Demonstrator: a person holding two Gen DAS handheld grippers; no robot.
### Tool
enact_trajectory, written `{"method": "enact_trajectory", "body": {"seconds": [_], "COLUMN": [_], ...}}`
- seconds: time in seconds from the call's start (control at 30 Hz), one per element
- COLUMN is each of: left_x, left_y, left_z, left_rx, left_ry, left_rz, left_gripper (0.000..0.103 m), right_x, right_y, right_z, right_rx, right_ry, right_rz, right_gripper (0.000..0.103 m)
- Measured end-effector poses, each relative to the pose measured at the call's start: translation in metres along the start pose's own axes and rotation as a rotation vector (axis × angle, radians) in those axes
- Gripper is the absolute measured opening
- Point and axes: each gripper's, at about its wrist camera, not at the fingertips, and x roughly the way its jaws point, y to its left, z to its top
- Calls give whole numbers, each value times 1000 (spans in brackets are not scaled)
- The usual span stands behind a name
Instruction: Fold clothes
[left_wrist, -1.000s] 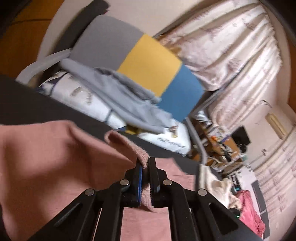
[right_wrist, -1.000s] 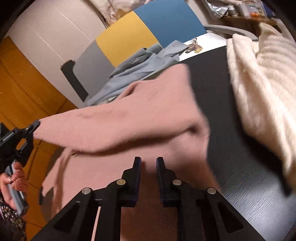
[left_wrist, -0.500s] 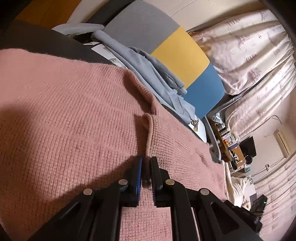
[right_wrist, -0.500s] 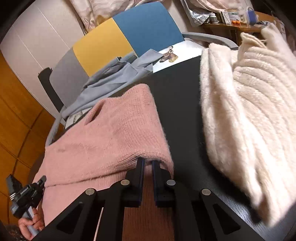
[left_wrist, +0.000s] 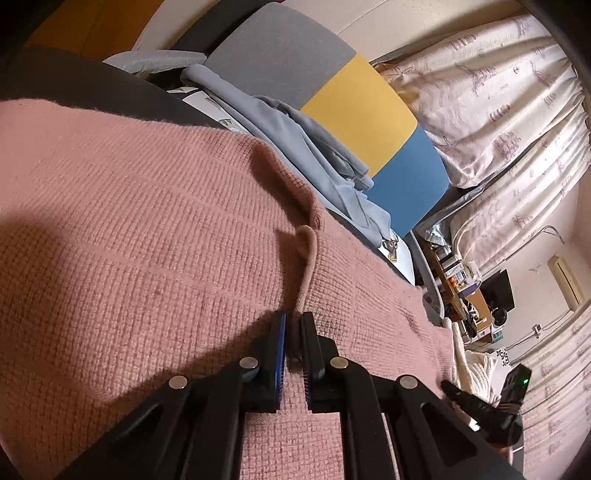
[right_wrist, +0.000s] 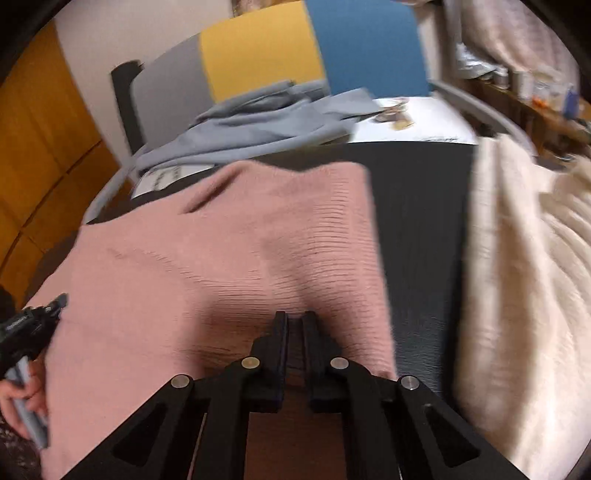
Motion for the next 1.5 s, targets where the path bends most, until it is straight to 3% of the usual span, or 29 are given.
{"method": "enact_trajectory", "body": {"seconds": [0.13,0.23,0.3,0.37,0.47,0.6,0.63,0.7,0.87,0.93,0.97,1.03,1.07,1.13,1.2,1.33,1.4,1.47,1.5], "left_x": [0,0,0,0,1,1,2,2,0,-4,-8,-26,-36,-38,-16,55,94,121,132], "left_y": [-2,-2,-2,-2,-2,-1,0,1,-1,-11,-20,-51,-70,-106,-148,-215,-231,-220,-211], "left_z": [-1,-1,-1,-1,-1,-1,-1,-1,0,2,3,1,-1,-4,-8,-30,-42,-48,-49], "left_rx": [11,17,20,19,16,11,8,3,7,43,74,155,178,197,237,360,397,377,356], "left_ry": [-3,-6,-8,-9,-11,-11,-11,-11,-8,-8,-22,-124,-188,-218,-157,-29,43,124,162], "left_rz": [13,17,19,16,11,5,1,-4,7,63,96,122,85,15,-54,-89,-61,0,25], "left_gripper": [8,8,8,8,8,8,8,7,8,8,8,8,10,17,17,17,17,17,11], "right_x": [-16,-4,15,24,34,23,20,15,4,-1,-3,-4,-5,-5,-5,-6,-6,-5,-5], "right_y": [-11,-14,-22,-34,-47,-36,-34,-30,-20,-17,-15,-13,-13,-12,-11,-9,-9,-9,-9], "right_z": [16,42,56,60,65,63,60,49,21,10,5,1,0,-2,-3,-7,-7,-6,-6], "right_rx": [57,40,66,112,163,124,117,107,81,71,65,57,54,46,39,25,24,25,25], "right_ry": [-80,-92,-66,-82,-104,-112,-110,-105,-92,-87,-85,-86,-87,-90,-93,-98,-100,-101,-100], "right_rz": [94,99,78,34,-27,-87,-94,-86,-67,-59,-56,-59,-62,-68,-74,-87,-87,-87,-87], "right_gripper": [11,11,11,0,0,1,10,16,16,15,15,16,16,18,18,18,18,18,18]}}
